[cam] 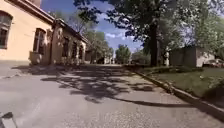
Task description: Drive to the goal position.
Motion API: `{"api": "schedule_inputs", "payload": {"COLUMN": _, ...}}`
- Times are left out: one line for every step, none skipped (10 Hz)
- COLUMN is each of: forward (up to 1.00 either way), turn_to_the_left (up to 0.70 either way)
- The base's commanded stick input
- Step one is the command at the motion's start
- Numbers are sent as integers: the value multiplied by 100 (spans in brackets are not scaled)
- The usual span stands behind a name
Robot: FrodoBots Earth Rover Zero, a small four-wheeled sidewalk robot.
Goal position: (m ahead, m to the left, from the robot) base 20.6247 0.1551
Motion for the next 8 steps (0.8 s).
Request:
{"api": "schedule_inputs", "payload": {"forward": 70, "turn_to_the_left": 6}}
{"api": "schedule_inputs", "payload": {"forward": 70, "turn_to_the_left": 6}}
{"api": "schedule_inputs", "payload": {"forward": 70, "turn_to_the_left": 6}}
{"api": "schedule_inputs", "payload": {"forward": 70, "turn_to_the_left": 6}}
{"api": "schedule_inputs", "payload": {"forward": 70, "turn_to_the_left": 6}}
{"api": "schedule_inputs", "payload": {"forward": 70, "turn_to_the_left": 6}}
{"api": "schedule_inputs", "payload": {"forward": 70, "turn_to_the_left": 6}}
{"api": "schedule_inputs", "payload": {"forward": 70, "turn_to_the_left": 6}}
